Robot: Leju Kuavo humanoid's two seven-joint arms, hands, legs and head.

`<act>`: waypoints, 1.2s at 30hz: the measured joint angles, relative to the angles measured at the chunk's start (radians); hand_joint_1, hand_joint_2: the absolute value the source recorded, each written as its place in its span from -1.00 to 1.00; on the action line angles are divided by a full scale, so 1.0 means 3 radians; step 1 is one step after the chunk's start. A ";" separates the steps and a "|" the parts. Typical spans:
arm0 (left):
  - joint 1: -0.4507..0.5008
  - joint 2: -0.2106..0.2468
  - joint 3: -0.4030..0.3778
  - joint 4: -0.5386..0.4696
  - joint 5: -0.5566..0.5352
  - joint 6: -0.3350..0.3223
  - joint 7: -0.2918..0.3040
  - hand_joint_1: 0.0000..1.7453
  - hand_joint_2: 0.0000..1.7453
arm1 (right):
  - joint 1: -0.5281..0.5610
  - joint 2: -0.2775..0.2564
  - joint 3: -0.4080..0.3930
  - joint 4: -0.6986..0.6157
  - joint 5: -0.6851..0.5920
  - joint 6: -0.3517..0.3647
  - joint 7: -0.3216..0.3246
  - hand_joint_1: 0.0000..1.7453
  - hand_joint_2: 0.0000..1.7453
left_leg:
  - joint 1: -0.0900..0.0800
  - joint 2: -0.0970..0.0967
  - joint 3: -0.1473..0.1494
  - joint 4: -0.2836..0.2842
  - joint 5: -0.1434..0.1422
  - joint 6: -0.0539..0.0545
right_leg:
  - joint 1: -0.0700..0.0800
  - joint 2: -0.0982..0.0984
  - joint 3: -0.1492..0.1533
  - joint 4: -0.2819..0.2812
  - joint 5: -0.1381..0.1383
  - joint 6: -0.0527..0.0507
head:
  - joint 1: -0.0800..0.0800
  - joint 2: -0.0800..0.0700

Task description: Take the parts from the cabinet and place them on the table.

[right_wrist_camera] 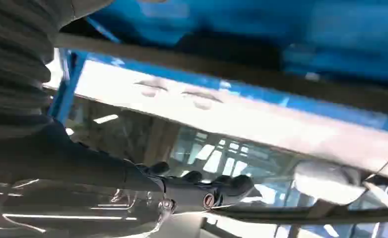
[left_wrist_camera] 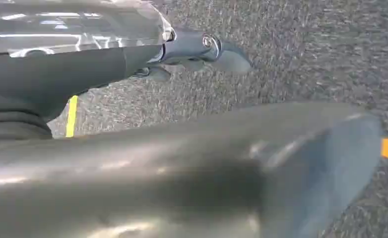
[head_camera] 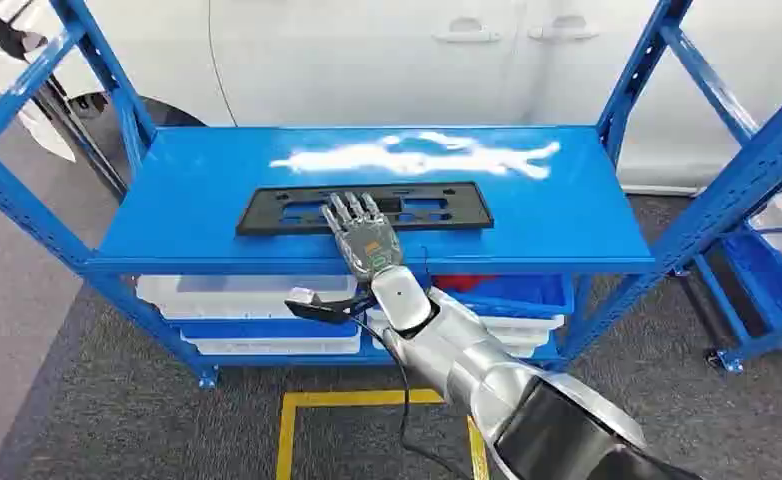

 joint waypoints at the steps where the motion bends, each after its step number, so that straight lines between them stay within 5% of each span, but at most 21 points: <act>1: 0.0005 0.0000 0.0000 0.0000 0.0001 0.0006 0.0000 -1.00 -1.00 | 0.0005 0.0001 -0.0004 0.0000 0.0011 -0.0001 -0.0003 -1.00 1.00 | 0.0000 -0.0001 -0.0007 -0.0015 -0.0027 0.0026 | 0.0004 0.0000 0.0014 0.0022 -0.0006 0.0019 | 0.0000 0.0000; 4: 0.0001 -0.0005 0.0001 0.0000 0.0000 0.0006 -0.0001 -1.00 -1.00 | -0.0003 0.0001 -0.0018 -0.0001 0.0027 -0.0009 -0.0005 -1.00 1.00 | 0.0026 -0.0009 0.0080 -0.0044 -0.0033 0.0079 | -0.0006 -0.0002 -0.0041 0.0177 -0.0053 0.0074 | 0.0001 0.0000; 7: -0.0009 -0.0001 0.0001 0.0000 0.0000 0.0008 0.0000 -1.00 -1.00 | 0.0016 -0.0001 -0.0022 0.0001 0.0059 -0.0011 -0.0006 -1.00 1.00 | 0.0023 -0.0010 0.0119 -0.0044 -0.0089 0.0103 | -0.0034 -0.0002 -0.0514 0.0904 -0.0315 0.0113 | 0.0000 0.0000; 8: -0.0004 -0.0001 0.0001 0.0000 0.0000 0.0008 -0.0001 -1.00 -1.00 | 0.0033 -0.0003 -0.0023 0.0001 0.0065 -0.0011 -0.0006 -1.00 1.00 | 0.0023 -0.0014 0.0141 -0.0043 -0.0112 0.0101 | -0.0040 -0.0002 -0.0651 0.1058 -0.0369 0.0126 | 0.0000 0.0000; 9: 0.0000 -0.0001 0.0001 0.0000 0.0000 0.0008 -0.0001 -1.00 -1.00 | 0.0043 -0.0004 -0.0024 0.0002 0.0074 -0.0011 -0.0009 -1.00 1.00 | 0.0023 -0.0018 0.0172 -0.0043 -0.0136 0.0099 | -0.0047 -0.0002 -0.0699 0.1049 -0.0323 0.0130 | 0.0001 0.0000; 11: 0.0001 -0.0001 0.0001 0.0000 0.0000 0.0008 -0.0001 -1.00 -1.00 | 0.0047 -0.0004 -0.0025 0.0001 0.0075 -0.0011 -0.0017 -1.00 1.00 | 0.0022 -0.0025 0.0261 -0.0043 -0.0195 0.0090 | -0.0047 -0.0002 -0.0590 0.0643 -0.0005 0.0111 | 0.0001 -0.0001; 13: 0.0004 -0.0008 0.0001 0.0002 0.0001 0.0008 -0.0001 -1.00 -1.00 | 0.0045 -0.0004 -0.0028 0.0004 0.0103 -0.0009 -0.0028 -1.00 1.00 | 0.0024 -0.0026 0.0322 -0.0052 -0.0259 0.0073 | -0.0025 -0.0006 -0.0404 0.0069 0.0415 0.0041 | 0.0001 0.0000; 14: -0.0007 -0.0006 0.0001 0.0004 0.0000 0.0008 -0.0001 -1.00 -1.00 | 0.0042 -0.0005 -0.0029 0.0005 0.0116 -0.0006 -0.0031 -1.00 1.00 | 0.0008 -0.0036 0.0346 -0.0041 -0.0283 0.0044 | -0.0002 -0.0007 -0.0404 0.0014 0.0311 0.0036 | 0.0001 -0.0001; 19: -0.0018 -0.0003 0.0001 0.0004 0.0003 0.0006 -0.0005 -1.00 -1.00 | 0.0038 0.0013 -0.0031 0.0000 0.0176 0.0000 -0.0051 -1.00 1.00 | 0.0020 -0.0020 0.0372 0.0062 -0.0342 -0.0049 | -0.0025 0.0005 -0.0279 -0.0042 0.0302 -0.0048 | 0.0001 0.0000; 23: -0.0017 -0.0005 0.0001 0.0004 0.0003 0.0000 -0.0008 -1.00 -1.00 | 0.0051 0.0038 -0.0028 0.0000 0.0230 0.0011 -0.0087 -1.00 1.00 | 0.0029 -0.0020 -0.0205 0.0977 -0.0666 -0.0084 | -0.0019 0.0003 -0.0187 -0.0037 0.0206 -0.0084 | 0.0000 0.0000; 25: -0.0010 -0.0004 0.0003 0.0004 0.0005 0.0000 -0.0008 -1.00 -1.00 | 0.0066 0.0038 -0.0028 0.0000 0.0258 0.0015 -0.0108 -1.00 1.00 | 0.0031 -0.0019 -0.0285 0.0916 -0.0559 -0.0101 | -0.0020 0.0009 -0.0122 -0.0028 0.0150 -0.0076 | 0.0000 0.0000; 28: -0.0009 -0.0004 0.0003 0.0004 0.0022 0.0000 -0.0010 -1.00 -1.00 | 0.0067 0.0066 -0.0015 0.0000 0.0315 0.0041 -0.0148 -1.00 1.00 | 0.0039 -0.0010 -0.0030 0.0083 0.0063 -0.0083 | -0.0027 0.0009 -0.0004 -0.0003 0.0036 -0.0041 | 0.0000 0.0000; 30: -0.0022 -0.0004 0.0003 0.0004 0.0026 -0.0001 -0.0011 -1.00 -1.00 | 0.0057 0.0079 -0.0001 0.0000 0.0338 0.0089 -0.0155 -1.00 1.00 | 0.0008 -0.0002 -0.0003 0.0011 -0.0047 -0.0016 | -0.0007 0.0018 -0.0015 0.0012 0.0005 -0.0002 | 0.0000 0.0000; 34: -0.0012 -0.0013 0.0005 0.0004 0.0031 -0.0005 -0.0014 -1.00 -1.00 | 0.0045 0.0097 0.0022 -0.0003 0.0370 0.0193 -0.0183 -1.00 1.00 | 0.0030 -0.0015 0.0025 -0.0015 -0.0017 0.0056 | -0.0017 0.0009 0.0002 0.0048 -0.0079 0.0077 | 0.0000 -0.0001; 36: -0.0030 -0.0011 0.0005 0.0004 0.0032 -0.0006 -0.0020 -1.00 -1.00 | 0.0032 0.0100 0.0024 -0.0001 0.0369 0.0295 -0.0187 -1.00 1.00 | 0.0029 -0.0014 0.0053 -0.0015 -0.0048 0.0096 | -0.0024 0.0001 -0.0222 0.0457 -0.0254 0.0101 | 0.0001 -0.0001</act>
